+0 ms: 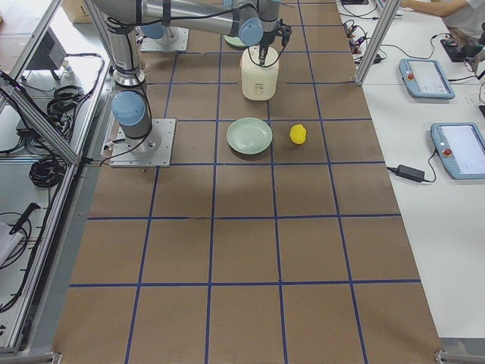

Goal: Press rice cooker button
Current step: 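Lower the closed right gripper and press down on the green button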

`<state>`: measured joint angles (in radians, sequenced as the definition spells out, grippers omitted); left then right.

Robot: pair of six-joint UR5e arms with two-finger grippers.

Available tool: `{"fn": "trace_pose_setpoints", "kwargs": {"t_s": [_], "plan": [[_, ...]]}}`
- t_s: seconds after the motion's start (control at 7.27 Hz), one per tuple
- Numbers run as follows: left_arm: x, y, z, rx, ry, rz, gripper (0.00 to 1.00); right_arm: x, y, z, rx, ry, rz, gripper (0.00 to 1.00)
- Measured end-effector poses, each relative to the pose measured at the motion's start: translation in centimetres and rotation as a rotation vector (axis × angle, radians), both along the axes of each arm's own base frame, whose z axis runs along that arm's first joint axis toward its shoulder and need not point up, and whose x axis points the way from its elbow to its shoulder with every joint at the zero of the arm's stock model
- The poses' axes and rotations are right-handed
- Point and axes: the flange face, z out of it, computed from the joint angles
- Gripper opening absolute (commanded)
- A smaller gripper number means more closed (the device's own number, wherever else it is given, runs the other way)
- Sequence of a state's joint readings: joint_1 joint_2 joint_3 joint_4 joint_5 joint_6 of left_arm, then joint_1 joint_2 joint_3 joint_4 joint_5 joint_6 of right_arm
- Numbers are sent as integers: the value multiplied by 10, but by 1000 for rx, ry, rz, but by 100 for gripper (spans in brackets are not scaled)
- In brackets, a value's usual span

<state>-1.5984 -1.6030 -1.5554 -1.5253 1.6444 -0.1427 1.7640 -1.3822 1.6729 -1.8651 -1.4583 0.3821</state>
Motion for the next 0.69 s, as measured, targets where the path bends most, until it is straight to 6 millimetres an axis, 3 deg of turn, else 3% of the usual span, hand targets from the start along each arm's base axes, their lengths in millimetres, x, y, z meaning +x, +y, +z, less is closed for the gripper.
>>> {"fn": "trace_pose_setpoints", "kwargs": {"t_s": [0.69], "plan": [[0, 0, 0, 0, 0, 0, 100, 1, -3, -8, 14, -1, -2, 13]]}}
